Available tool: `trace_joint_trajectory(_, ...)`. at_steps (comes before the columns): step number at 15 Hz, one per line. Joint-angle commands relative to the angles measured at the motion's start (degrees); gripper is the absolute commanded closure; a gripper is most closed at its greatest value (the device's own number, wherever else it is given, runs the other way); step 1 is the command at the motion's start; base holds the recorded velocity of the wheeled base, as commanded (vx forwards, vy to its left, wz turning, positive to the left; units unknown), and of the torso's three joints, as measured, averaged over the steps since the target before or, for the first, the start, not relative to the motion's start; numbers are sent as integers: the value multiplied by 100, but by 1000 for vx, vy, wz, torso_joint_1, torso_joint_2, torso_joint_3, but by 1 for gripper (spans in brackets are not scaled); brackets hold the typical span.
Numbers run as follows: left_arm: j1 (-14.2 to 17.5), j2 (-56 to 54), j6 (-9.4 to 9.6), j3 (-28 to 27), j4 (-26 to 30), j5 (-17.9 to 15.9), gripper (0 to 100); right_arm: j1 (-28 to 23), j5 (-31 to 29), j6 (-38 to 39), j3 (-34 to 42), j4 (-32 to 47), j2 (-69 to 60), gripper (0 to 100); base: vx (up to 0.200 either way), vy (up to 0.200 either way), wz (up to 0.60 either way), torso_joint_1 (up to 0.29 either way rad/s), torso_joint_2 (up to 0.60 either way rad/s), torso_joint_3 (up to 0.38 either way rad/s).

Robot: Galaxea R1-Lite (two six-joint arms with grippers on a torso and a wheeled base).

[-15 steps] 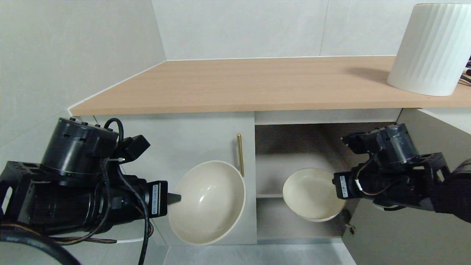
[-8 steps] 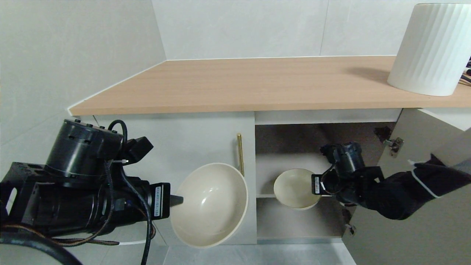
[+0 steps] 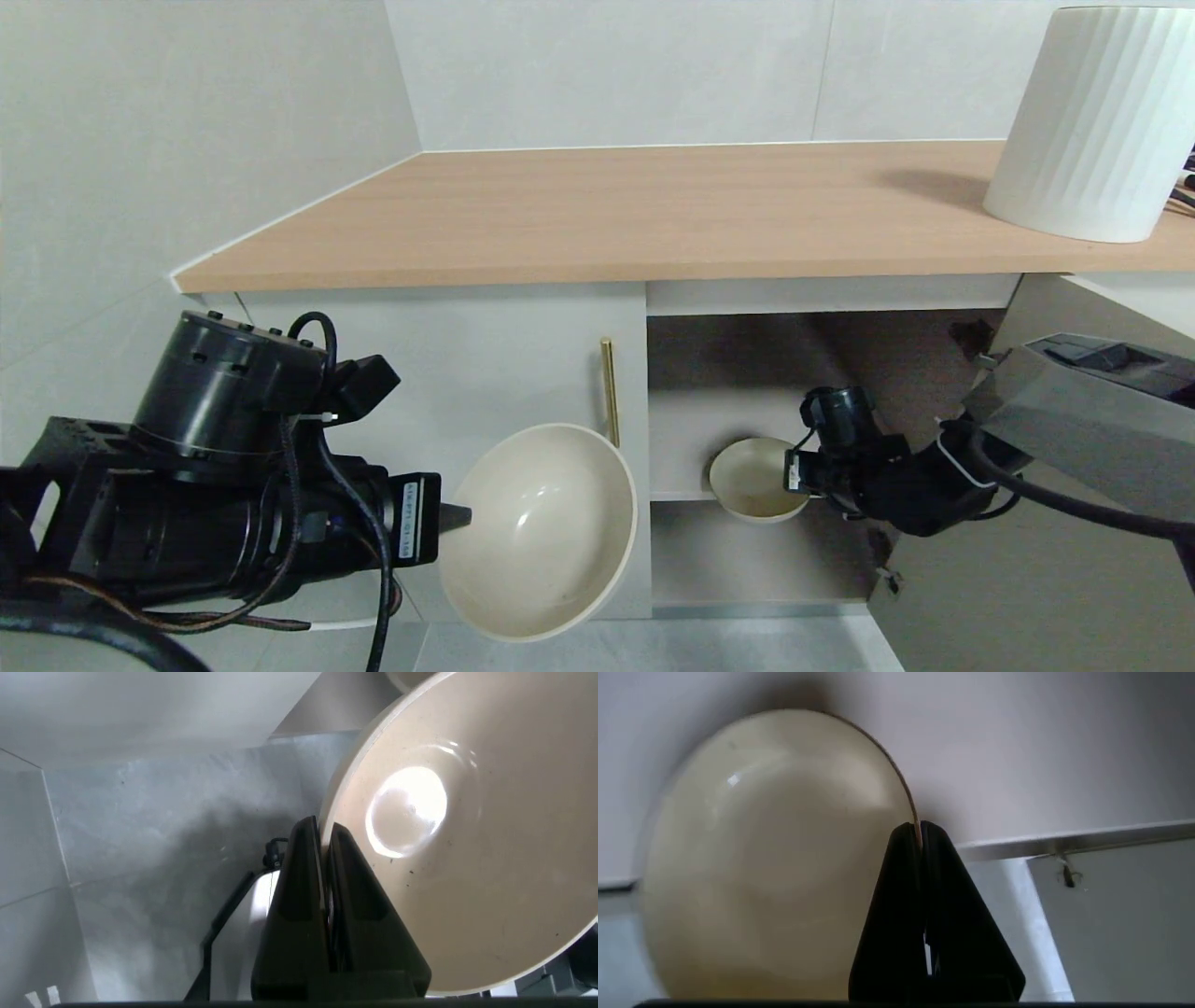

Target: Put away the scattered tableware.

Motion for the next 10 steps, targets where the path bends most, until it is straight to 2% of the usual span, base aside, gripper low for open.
trace_joint_trajectory(1, 7, 8, 7, 2, -1, 1, 100, -57, -43, -2, -145, -1, 283, 100, 0, 0, 0, 0, 0, 0)
trace_joint_trajectory(10, -2, 61, 7, 20, -10, 1, 100, -286, -359, 218, -1041, 78, 731, 100, 0, 0, 0, 0, 0, 0)
